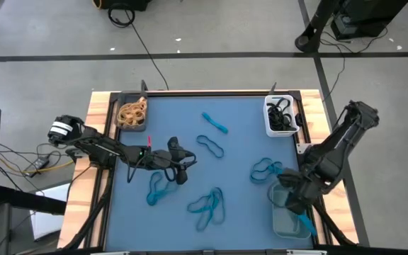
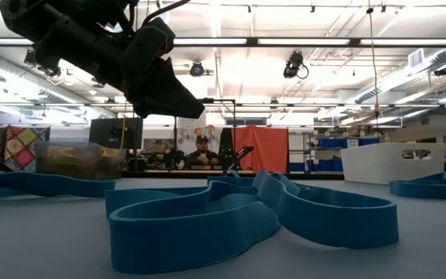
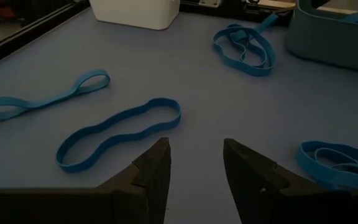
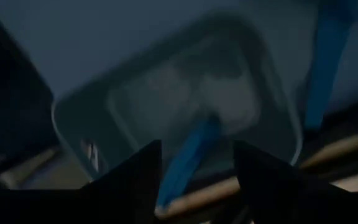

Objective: Sort rubber bands into baskets
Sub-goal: Put the blue rubber band into the blue bin

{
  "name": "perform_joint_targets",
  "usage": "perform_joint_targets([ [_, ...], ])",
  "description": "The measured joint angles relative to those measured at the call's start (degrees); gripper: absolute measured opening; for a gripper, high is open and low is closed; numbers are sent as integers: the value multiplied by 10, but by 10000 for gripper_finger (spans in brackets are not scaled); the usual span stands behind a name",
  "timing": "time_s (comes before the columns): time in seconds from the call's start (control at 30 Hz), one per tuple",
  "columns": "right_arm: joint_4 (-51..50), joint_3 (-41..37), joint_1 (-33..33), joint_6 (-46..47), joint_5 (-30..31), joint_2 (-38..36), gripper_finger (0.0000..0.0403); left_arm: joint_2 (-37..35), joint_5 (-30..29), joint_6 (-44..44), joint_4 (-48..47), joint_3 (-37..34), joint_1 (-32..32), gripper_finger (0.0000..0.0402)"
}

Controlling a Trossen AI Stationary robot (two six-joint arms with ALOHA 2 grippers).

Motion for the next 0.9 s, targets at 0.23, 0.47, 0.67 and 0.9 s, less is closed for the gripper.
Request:
perform_joint_targets([
  [0.23,-59,-1,-75,24,-4,11,210,0,0,-1,-4,0,0,151],
  [0.47,-9,-11,-30,17,-100,71,200,0,0,-1,-22,0,0,151],
  [0.67,13,-12,16,-6,-98,141,200,0,0,-2,-24,0,0,151],
  [0.9,48,-12,49,-50,-99,204,214,0,0,-2,-23,0,0,151],
])
